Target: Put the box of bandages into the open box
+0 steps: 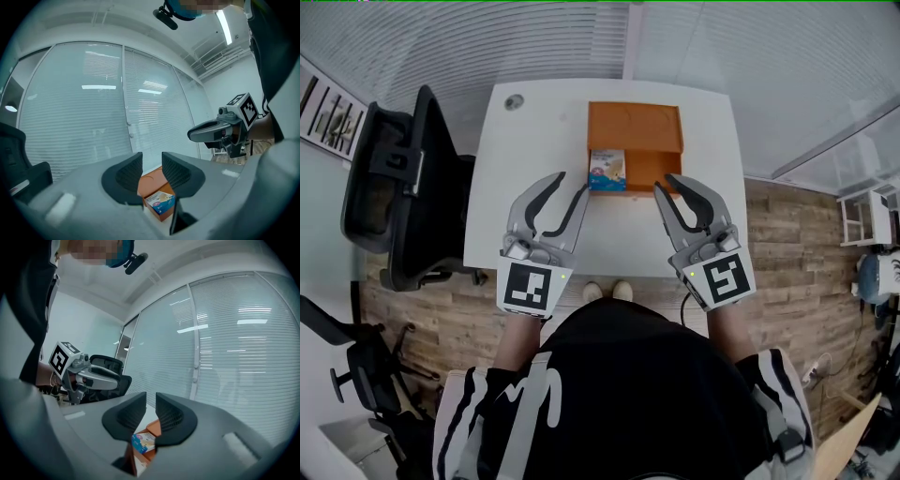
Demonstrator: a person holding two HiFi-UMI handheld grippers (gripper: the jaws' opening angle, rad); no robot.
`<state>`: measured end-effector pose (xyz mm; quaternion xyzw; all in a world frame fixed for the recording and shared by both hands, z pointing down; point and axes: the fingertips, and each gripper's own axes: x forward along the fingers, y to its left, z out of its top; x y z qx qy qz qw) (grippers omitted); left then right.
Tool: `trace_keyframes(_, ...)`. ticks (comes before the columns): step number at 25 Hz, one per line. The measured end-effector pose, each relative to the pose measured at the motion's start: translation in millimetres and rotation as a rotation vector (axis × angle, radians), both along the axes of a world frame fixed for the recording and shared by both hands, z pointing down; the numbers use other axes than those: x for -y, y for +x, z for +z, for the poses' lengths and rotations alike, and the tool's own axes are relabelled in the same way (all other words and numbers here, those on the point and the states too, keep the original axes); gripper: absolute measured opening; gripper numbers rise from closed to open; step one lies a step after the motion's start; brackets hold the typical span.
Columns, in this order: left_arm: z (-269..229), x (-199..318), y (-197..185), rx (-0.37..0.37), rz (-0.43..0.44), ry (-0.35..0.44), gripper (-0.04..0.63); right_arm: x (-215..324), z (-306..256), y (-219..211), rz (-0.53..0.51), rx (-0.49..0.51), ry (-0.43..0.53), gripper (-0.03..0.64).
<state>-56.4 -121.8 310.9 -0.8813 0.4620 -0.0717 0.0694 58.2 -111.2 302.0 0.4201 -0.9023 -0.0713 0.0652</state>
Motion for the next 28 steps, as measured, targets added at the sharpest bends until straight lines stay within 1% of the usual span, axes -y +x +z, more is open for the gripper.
trace_keyframes(2, 0, 0, -1, -0.002, -0.007, -0.005, 0.112, -1, -2, -2, -0.002, 0.021, 0.008, 0.057)
trace_keyframes(5, -2, 1, -4, -0.018, -0.013, -0.003, 0.110, -2, 3, -2, 0.000, -0.005, -0.008, 0.052)
trace_keyframes(7, -2, 2, -6, -0.028, -0.013, -0.002, 0.107, -2, 0, -5, 0.002, 0.021, -0.002, 0.041)
trace_keyframes(8, -1, 2, -6, -0.029, -0.012, -0.001, 0.095, -2, -2, -5, 0.006, 0.033, 0.001, 0.036)
trace_keyframes(13, -3, 1, -6, -0.051, -0.009, -0.002, 0.080, 0, -7, 0, 0.018, 0.060, 0.000, 0.008)
trace_keyframes(17, -4, 1, -5, -0.048, -0.009, -0.001, 0.057, 0, -4, 0, 0.021, 0.047, -0.002, -0.002)
trace_keyframes(24, -7, -2, -6, -0.046, -0.006, 0.011, 0.046, -4, -8, -2, 0.024, 0.058, 0.004, -0.005)
trace_keyframes(25, -7, -3, -6, -0.046, -0.009, 0.012, 0.034, -5, -8, -1, 0.025, 0.055, 0.005, -0.005)
trace_keyframes(28, -4, -2, -8, -0.046, -0.020, 0.000, 0.029, -7, -8, 2, 0.033, 0.053, 0.004, -0.005)
